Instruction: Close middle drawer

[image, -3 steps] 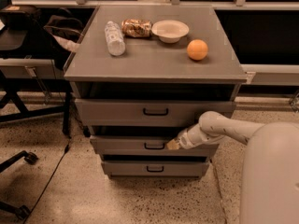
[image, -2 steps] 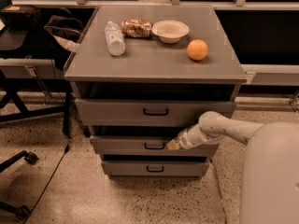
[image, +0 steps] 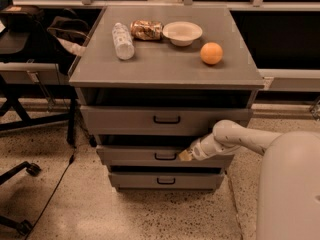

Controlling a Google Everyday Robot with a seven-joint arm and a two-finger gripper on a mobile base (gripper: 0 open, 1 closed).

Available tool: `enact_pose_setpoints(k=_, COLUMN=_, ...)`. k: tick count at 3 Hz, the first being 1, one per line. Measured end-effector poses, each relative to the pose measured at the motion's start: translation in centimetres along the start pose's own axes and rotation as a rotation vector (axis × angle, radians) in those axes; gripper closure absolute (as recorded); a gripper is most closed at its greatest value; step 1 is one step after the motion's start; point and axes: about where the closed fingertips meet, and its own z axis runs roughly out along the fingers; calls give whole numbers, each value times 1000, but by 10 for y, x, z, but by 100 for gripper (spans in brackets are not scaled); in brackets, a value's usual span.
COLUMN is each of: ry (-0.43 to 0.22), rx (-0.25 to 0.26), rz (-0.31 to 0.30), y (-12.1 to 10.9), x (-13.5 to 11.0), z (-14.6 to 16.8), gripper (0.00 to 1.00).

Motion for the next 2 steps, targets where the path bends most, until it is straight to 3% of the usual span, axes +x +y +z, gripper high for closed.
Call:
enact_pose_setpoints(k=1, ry=10, rx=-19, rz=16, y=0, x=13, z=4, gripper=11)
enact_pose_setpoints(k=2, ry=35, rx=-61, rz=65, y=5, x=53, z=4, gripper=0)
